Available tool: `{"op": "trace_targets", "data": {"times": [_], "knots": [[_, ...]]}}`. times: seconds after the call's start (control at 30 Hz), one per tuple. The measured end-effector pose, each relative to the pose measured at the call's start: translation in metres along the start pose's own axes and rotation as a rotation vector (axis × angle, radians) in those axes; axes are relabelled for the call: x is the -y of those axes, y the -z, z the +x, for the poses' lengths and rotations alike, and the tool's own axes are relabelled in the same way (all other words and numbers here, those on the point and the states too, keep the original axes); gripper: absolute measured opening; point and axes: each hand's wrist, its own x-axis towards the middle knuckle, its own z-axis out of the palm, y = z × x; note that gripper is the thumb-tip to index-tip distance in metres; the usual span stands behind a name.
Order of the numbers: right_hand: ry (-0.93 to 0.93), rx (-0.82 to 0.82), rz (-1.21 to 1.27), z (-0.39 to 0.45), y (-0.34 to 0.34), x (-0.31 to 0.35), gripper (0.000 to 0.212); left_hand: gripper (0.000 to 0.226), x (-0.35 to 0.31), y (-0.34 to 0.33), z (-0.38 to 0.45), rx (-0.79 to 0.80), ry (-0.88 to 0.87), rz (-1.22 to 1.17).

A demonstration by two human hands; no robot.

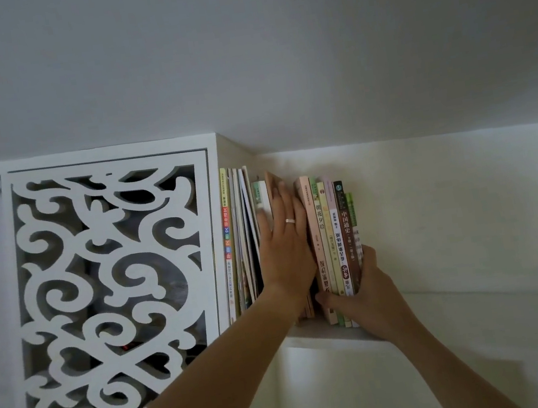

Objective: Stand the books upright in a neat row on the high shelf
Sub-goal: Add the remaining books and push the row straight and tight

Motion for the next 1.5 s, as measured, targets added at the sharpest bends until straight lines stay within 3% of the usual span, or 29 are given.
{"op": "trace_targets", "data": {"times": [0.3, 0.5, 0.57, 0.67, 0.8, 0.93, 1.0, 1.07, 1.17, 1.27, 1.4, 1.5], "knots": [[-0.003, 0.002, 0.008, 0.002, 0.0, -0.003, 0.102, 0.065, 0.003, 0.023, 0.014, -0.034, 0.009, -0.061], [-0.019, 0.019, 0.013, 0.002, -0.001, -0.001, 0.102, 0.045, -0.007, 0.043, -0.013, -0.388, 0.139, -0.412], [-0.014, 0.023, 0.012, 0.002, -0.001, -0.001, 0.103, 0.05, -0.01, 0.048, -0.023, -0.43, 0.174, -0.525], [-0.011, 0.023, 0.011, 0.002, -0.001, -0.001, 0.107, 0.052, -0.015, 0.05, -0.031, -0.451, 0.137, -0.457], [-0.015, 0.015, -0.021, 0.002, -0.001, -0.001, 0.105, 0.052, -0.012, 0.061, -0.016, -0.383, 0.14, -0.622], [-0.003, 0.013, -0.033, 0.003, -0.001, -0.001, 0.108, 0.058, -0.018, 0.057, -0.03, -0.339, 0.355, -0.701], [0.012, 0.012, -0.028, 0.002, -0.001, -0.001, 0.11, 0.058, -0.021, 0.048, -0.041, -0.242, 0.485, -0.829], [0.019, 0.012, -0.023, 0.002, -0.001, -0.002, 0.109, 0.046, -0.02, 0.044, -0.044, -0.176, 0.576, -0.956], [0.016, 0.006, -0.03, 0.003, -0.002, -0.003, 0.107, 0.031, -0.021, 0.052, -0.045, -0.255, 0.572, -0.927], [0.019, 0.013, -0.036, 0.005, -0.003, -0.002, 0.107, 0.042, -0.03, 0.056, -0.057, -0.306, 0.504, -0.869], [0.042, 0.065, 0.017, 0.009, -0.003, -0.009, 0.093, 0.054, -0.03, 0.055, -0.058, -0.037, 0.725, -0.931], [0.04, 0.114, 0.074, 0.009, -0.002, -0.011, 0.095, 0.05, -0.022, 0.057, -0.054, 0.009, 0.681, -0.95]]}}
